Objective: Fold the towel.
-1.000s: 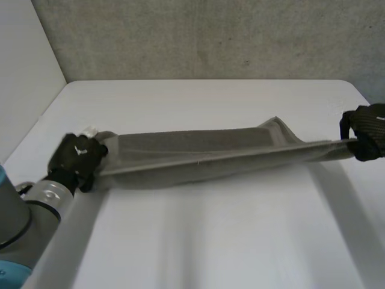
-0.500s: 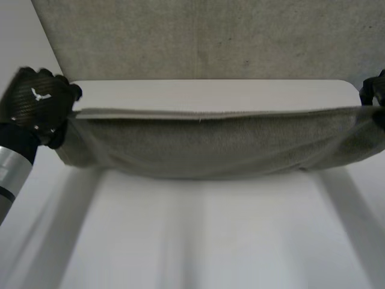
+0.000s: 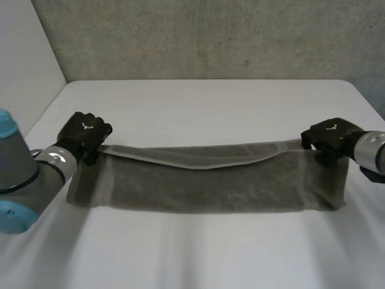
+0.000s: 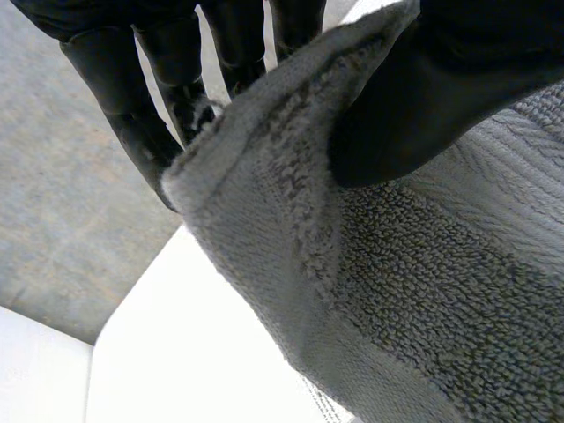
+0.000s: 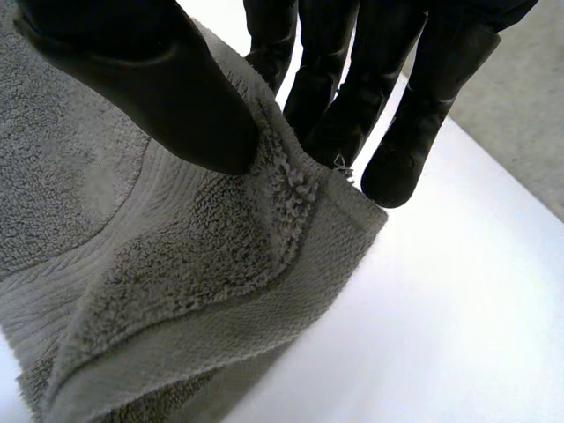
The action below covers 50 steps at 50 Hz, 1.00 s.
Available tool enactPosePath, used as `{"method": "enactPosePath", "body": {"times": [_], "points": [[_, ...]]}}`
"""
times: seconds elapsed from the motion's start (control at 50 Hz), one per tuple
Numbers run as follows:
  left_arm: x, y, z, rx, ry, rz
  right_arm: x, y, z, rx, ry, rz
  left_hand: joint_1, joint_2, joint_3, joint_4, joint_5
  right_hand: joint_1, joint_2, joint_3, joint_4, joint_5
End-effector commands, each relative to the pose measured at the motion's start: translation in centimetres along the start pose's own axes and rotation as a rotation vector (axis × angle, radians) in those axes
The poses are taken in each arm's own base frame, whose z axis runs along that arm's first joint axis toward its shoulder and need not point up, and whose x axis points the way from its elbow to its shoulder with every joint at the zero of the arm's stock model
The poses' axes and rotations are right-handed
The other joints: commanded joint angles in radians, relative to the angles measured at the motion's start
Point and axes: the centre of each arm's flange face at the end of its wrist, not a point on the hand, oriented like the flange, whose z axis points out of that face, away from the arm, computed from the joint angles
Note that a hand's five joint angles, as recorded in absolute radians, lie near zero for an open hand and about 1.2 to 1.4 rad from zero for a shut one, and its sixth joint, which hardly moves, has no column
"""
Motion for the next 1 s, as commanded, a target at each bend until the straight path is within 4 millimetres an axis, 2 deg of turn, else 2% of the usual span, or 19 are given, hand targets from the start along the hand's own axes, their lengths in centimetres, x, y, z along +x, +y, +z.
{"method": "enactPosePath", "body": {"times": [0.02, 0.1, 0.16, 0.22, 0.28, 0.4, 0.42, 0.44, 0.46, 0.48, 0.5, 0.54, 0.68, 0.78, 0.82, 0.84, 0.92, 0.96, 1.0], "points": [[0.7, 1.2, 3.3, -0.040, -0.009, 0.032, -0.4, 0.8, 3.3, -0.008, -0.015, 0.006, -0.058, -0.124, -0.149, -0.127, -0.267, 0.066, 0.060, 0.054, 0.055, 0.047], [0.9, 2.3, 5.1, -0.093, -0.036, 0.036, 0.0, 0.8, 5.2, 0.016, 0.033, 0.014, -0.058, -0.124, -0.149, -0.127, -0.267, 0.066, 0.060, 0.054, 0.055, 0.047], [1.0, 2.8, 6.0, -0.117, -0.043, 0.036, 0.4, 0.5, 6.0, 0.041, 0.096, 0.008, -0.186, -0.252, -0.277, -0.255, -0.395, 0.066, 0.060, 0.054, 0.055, 0.047], [0.9, 2.9, 6.5, -0.126, -0.048, 0.034, 0.8, 0.0, 6.5, 0.078, 0.152, -0.005, -0.356, -0.422, -0.448, -0.425, -0.566, -0.093, -0.100, -0.106, -0.105, -0.112], [0.7, 2.7, 6.7, -0.117, -0.055, 0.033, 1.1, -0.5, 6.7, 0.115, 0.193, -0.013, -0.378, -0.444, -0.469, -0.447, -0.587, -0.270, -0.277, -0.282, -0.281, -0.289], [0.8, 2.0, 6.9, -0.095, -0.057, 0.034, 1.2, -1.0, 6.9, 0.146, 0.212, -0.011, -0.381, -0.447, -0.472, -0.450, -0.590, -0.156, -0.163, -0.168, -0.167, -0.175], [0.9, 1.7, 6.9, -0.088, -0.055, 0.038, 1.2, -1.0, 6.9, 0.147, 0.215, -0.009, -0.477, -0.543, -0.568, -0.546, -0.686, -0.226, -0.232, -0.238, -0.237, -0.245], [1.3, 1.4, 6.9, -0.084, -0.049, 0.045, 1.0, -1.1, 7.0, 0.147, 0.215, -0.012, -0.759, -0.826, -0.851, -0.829, -0.969, -0.474, -0.480, -0.486, -0.485, -0.493], [1.3, 1.4, 6.9, -0.084, -0.049, 0.045, 1.0, -1.1, 7.0, 0.147, 0.215, -0.012, -0.762, -0.828, -0.854, -0.831, -0.972, -0.476, -0.483, -0.488, -0.487, -0.495], [1.6, 1.2, 6.8, -0.085, -0.048, 0.047, 0.9, -1.0, 7.0, 0.143, 0.219, -0.014, -0.995, -1.061, -1.086, -1.064, -1.204, -1.057, -1.064, -1.070, -1.069, -1.076], [1.7, 1.1, 6.7, -0.091, -0.055, 0.049, 0.7, -1.0, 7.1, 0.132, 0.222, -0.018, -1.145, -1.211, -1.237, -1.215, -1.355, -1.156, -1.162, -1.168, -1.167, -1.175], [1.7, 1.0, 6.7, -0.099, -0.072, 0.052, 0.4, -0.8, 7.1, 0.120, 0.224, -0.016, -1.228, -1.294, -1.320, -1.297, -1.438, -1.156, -1.162, -1.168, -1.167, -1.175], [1.5, 1.0, 6.2, -0.129, -0.110, 0.045, -0.1, -0.4, 6.8, 0.098, 0.219, -0.013, -1.209, -1.275, -1.300, -1.278, -1.418, -1.156, -1.162, -1.168, -1.167, -1.175], [0.8, 0.8, 4.9, -0.139, -0.115, 0.036, -0.2, -0.4, 5.2, 0.089, 0.212, -0.009, -1.197, -1.263, -1.288, -1.266, -1.406, -1.156, -1.162, -1.168, -1.167, -1.175], [0.6, 0.7, 3.9, -0.134, -0.117, 0.025, -0.6, -1.1, 2.8, 0.109, 0.209, -0.015, -1.182, -1.248, -1.274, -1.251, -1.391, -1.156, -1.162, -1.168, -1.167, -1.175], [0.6, 0.7, 3.9, -0.134, -0.117, 0.025, -0.6, -1.1, 2.8, 0.109, 0.209, -0.015, -1.182, -1.248, -1.273, -1.251, -1.391, -1.156, -1.162, -1.168, -1.167, -1.175], [0.0, 0.1, 2.4, -0.077, -0.094, -0.048, -1.9, -1.2, -0.2, 0.145, 0.145, -0.013, -1.182, -1.248, -1.273, -1.251, -1.391, -1.126, -1.132, -1.138, -1.137, -1.145], [0.1, -0.3, 1.7, -0.049, -0.079, -0.080, -1.7, -0.8, -1.3, 0.143, 0.143, -0.001, -1.182, -1.248, -1.273, -1.251, -1.391, -1.096, -1.102, -1.108, -1.107, -1.115], [0.2, -0.7, 0.5, -0.013, -0.059, -0.151, -1.2, 0.8, -3.0, 0.114, 0.147, 0.033, -1.176, -1.242, -1.268, -1.245, -1.386, -1.093, -1.099, -1.105, -1.104, -1.112]]}}
